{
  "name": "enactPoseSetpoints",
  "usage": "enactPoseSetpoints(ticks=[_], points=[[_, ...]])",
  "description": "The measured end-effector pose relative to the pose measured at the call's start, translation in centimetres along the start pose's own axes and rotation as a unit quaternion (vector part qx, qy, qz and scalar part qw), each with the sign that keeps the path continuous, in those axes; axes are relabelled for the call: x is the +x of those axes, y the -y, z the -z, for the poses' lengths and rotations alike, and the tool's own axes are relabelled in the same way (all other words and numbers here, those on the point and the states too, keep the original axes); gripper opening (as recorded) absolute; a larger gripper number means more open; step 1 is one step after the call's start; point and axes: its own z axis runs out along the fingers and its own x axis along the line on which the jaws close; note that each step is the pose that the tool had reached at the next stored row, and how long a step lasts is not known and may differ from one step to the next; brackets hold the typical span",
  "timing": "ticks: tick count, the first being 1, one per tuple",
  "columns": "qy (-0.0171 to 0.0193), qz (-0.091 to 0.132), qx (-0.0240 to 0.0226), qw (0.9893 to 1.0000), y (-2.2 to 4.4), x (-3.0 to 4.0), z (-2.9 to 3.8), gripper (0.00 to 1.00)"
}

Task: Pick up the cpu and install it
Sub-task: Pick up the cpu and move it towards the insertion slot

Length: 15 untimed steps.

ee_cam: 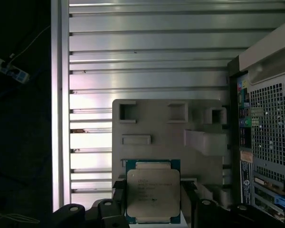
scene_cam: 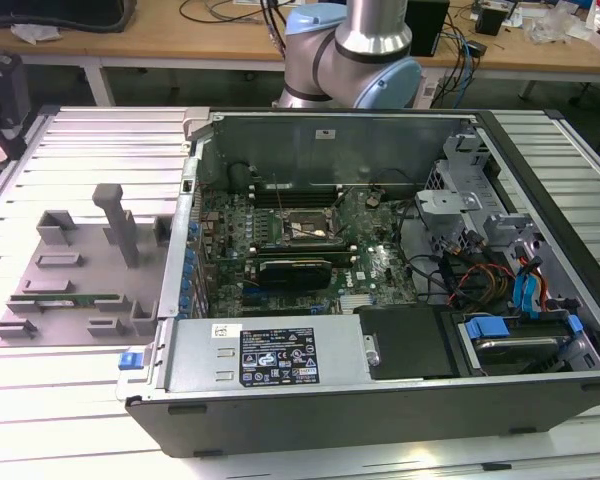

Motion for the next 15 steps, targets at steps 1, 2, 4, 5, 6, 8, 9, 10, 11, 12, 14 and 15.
enactPoseSetpoints(ticks=[1, 2, 4, 5, 6, 8, 9, 10, 11, 12, 14, 15], points=[[0.0, 0.0, 0.0, 1.0, -0.02, -0.69, -0.01, 0.55], [0.0, 0.0, 0.0, 1.0, -0.03, -1.13, -0.01, 0.55], [0.0, 0.0, 0.0, 1.0, -0.05, -2.04, -0.01, 0.55], [0.0, 0.0, 0.0, 1.0, -0.07, -2.6, -0.01, 0.55], [0.0, 0.0, 0.0, 1.0, -0.08, -2.98, -0.01, 0.55], [0.0, 0.0, 0.0, 1.0, -0.09, -3.48, -0.01, 0.55], [0.0, 0.0, 0.0, 1.0, -0.1, -4.16, -0.02, 0.55], [0.0, 0.0, 0.0, 1.0, -0.11, -4.55, -0.02, 0.55], [0.0, 0.0, 0.0, 1.0, -0.13, -5.18, -0.02, 0.55], [0.0, 0.0, 0.0, 1.0, -0.13, -5.47, -0.02, 0.55], [0.0, 0.0, 0.0, 1.0, -0.15, -6.05, -0.03, 0.55], [0.0, 0.0, 0.0, 1.0, -0.16, -6.51, -0.03, 0.55]])
